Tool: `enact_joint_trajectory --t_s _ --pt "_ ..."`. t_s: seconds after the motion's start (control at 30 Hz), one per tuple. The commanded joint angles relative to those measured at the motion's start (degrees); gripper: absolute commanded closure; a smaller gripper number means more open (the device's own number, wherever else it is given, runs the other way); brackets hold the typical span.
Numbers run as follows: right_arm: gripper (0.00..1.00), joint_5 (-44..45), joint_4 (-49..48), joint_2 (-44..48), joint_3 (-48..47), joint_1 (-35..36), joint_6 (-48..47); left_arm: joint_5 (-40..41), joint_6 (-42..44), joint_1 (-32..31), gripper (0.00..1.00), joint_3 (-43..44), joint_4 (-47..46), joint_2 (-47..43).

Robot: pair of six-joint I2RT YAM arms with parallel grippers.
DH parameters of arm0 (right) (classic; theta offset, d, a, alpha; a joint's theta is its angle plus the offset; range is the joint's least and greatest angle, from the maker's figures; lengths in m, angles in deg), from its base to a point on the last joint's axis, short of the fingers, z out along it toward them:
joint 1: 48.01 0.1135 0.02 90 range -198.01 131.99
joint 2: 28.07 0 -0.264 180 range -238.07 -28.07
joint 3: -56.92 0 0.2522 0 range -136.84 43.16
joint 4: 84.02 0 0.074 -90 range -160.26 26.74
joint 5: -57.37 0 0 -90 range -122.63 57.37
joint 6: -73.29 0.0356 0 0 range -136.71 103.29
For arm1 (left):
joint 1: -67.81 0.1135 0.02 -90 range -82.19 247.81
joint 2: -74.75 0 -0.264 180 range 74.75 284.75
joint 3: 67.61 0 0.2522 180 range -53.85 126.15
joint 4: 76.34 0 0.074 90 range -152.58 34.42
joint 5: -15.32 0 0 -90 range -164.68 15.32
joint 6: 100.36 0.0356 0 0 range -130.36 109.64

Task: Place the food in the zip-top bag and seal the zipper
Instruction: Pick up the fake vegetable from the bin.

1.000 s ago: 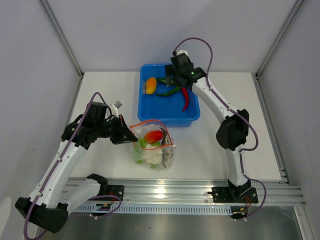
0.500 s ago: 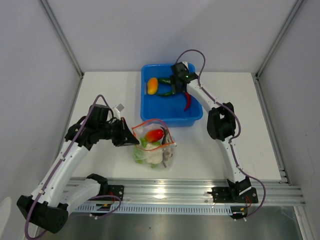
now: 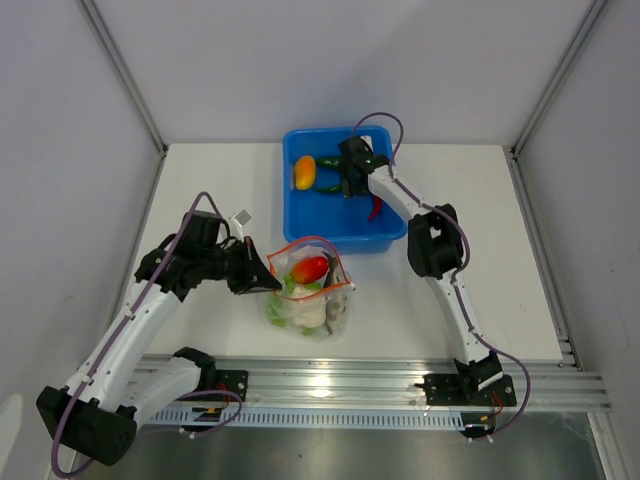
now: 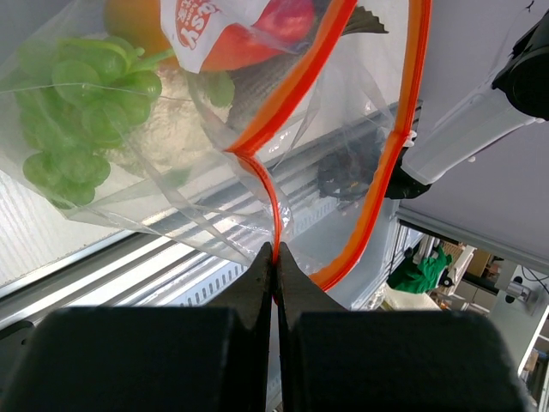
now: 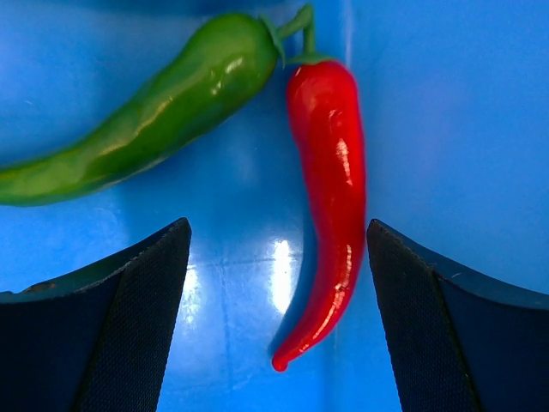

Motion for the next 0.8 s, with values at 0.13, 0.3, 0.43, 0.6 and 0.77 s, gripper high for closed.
enact_joint_trajectory --t_s 0.13,0.3,0.43,0.6,0.77 --pt "0.16 -0.94 0.15 -1.33 0.33 -0.04 3.27 -1.21 -1.18 -0.18 0.99 -2.26 -2.0 -1.72" --pt "0.3 -6.21 -1.53 -0.1 2.89 0.05 4.32 -1.21 -1.36 -0.18 0.99 -2.53 -2.09 -2.25" --pt "0.51 -8.06 -1.53 0.17 3.07 -0.04 5.55 -1.38 -1.36 -0.18 1.0 -2.27 -1.92 -2.25" --pt "0.75 -11.83 -0.21 0.43 3.15 -0.22 8.36 -1.47 -1.36 -0.18 0.99 -1.92 -1.3 -2.34" --pt "0.98 -13.51 -0.56 1.84 1.75 -0.3 10.04 -1.21 -1.89 -0.18 0.99 -1.48 -0.33 -3.39"
